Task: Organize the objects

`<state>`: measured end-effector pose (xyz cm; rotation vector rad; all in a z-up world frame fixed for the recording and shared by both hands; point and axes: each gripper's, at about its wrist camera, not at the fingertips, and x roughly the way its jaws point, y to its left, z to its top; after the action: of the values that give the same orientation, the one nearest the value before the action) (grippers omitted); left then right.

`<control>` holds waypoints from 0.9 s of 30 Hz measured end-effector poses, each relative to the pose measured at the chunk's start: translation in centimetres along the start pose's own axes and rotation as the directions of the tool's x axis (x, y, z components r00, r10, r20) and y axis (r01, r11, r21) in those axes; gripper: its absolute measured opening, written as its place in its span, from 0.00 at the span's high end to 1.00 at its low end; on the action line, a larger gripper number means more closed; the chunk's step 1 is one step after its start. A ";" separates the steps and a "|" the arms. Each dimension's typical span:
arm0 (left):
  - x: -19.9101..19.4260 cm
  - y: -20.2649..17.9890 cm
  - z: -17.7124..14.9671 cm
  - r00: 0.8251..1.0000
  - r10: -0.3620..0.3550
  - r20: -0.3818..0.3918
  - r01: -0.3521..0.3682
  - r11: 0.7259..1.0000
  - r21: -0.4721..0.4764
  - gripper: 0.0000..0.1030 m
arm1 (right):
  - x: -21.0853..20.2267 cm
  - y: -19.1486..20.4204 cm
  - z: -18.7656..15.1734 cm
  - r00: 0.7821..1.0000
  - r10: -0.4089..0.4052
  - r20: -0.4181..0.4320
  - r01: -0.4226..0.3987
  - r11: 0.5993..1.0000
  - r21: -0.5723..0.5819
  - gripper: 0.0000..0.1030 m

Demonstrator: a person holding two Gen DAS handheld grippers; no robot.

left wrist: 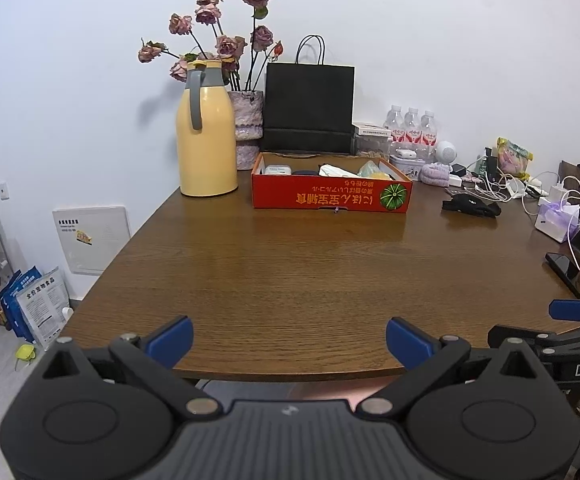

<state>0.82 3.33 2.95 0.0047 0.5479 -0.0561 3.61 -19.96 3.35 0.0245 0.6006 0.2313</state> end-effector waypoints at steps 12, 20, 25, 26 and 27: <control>0.0 -0.2 -0.1 1.000 -0.001 0.002 0.001 1.000 0.003 0.00 | 0.1 0.1 0.0 1.000 0.003 -0.002 -0.003 1.000 -0.002 0.00; 0.0 -0.2 0.2 1.000 0.000 0.000 0.000 1.000 0.006 0.00 | -0.1 0.0 0.0 1.000 0.004 0.004 -0.004 1.000 -0.003 0.00; -0.1 -0.2 0.2 1.000 0.000 0.001 0.000 1.000 0.006 0.00 | 0.0 0.0 0.0 1.000 0.002 0.003 -0.002 1.000 -0.002 0.00; 0.0 -0.2 0.2 1.000 0.000 0.001 0.000 1.000 0.006 0.00 | 0.0 0.0 0.0 1.000 0.002 0.003 -0.002 1.000 -0.002 0.00; 0.0 -0.2 0.2 1.000 0.000 0.001 0.000 1.000 0.006 0.00 | 0.0 0.0 0.0 1.000 0.003 0.004 -0.003 1.000 -0.002 0.00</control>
<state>0.86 3.10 3.13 0.0101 0.5467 -0.0575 3.58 -19.93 3.38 0.0237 0.5968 0.2347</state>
